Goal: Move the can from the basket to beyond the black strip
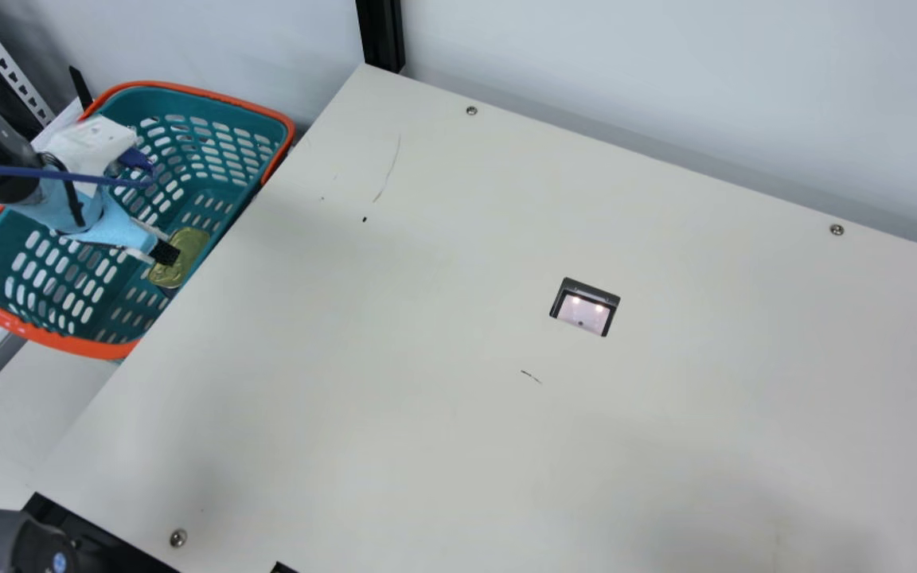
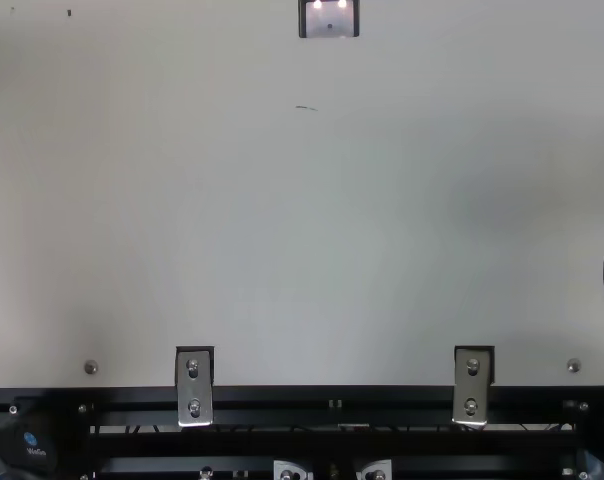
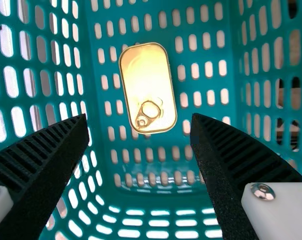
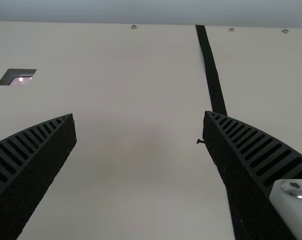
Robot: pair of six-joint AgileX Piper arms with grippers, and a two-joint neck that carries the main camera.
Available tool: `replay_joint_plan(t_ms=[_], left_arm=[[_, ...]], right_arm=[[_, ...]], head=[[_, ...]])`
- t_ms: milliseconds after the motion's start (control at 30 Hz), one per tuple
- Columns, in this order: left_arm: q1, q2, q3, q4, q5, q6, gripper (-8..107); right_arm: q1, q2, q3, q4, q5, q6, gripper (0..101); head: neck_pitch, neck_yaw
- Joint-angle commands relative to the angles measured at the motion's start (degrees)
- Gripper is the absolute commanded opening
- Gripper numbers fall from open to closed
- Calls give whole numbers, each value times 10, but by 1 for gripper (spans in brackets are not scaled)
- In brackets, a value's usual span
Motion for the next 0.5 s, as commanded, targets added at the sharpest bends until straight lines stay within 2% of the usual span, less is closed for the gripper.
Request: replay_joint_plan(t_ms=[0,233,467], left_arm=[[-1,14,-5,7,-8,-15,90],[-25,50,-27,65,-30,-122,90],[-56,79,-65,118,-15,-220,90]], right_arm=[[0,0,0,0,0,0,101],[0,0,0,0,0,0,101],[0,0,0,0,0,0,101]], head=[[-17,8],[-17,8],[-17,8]])
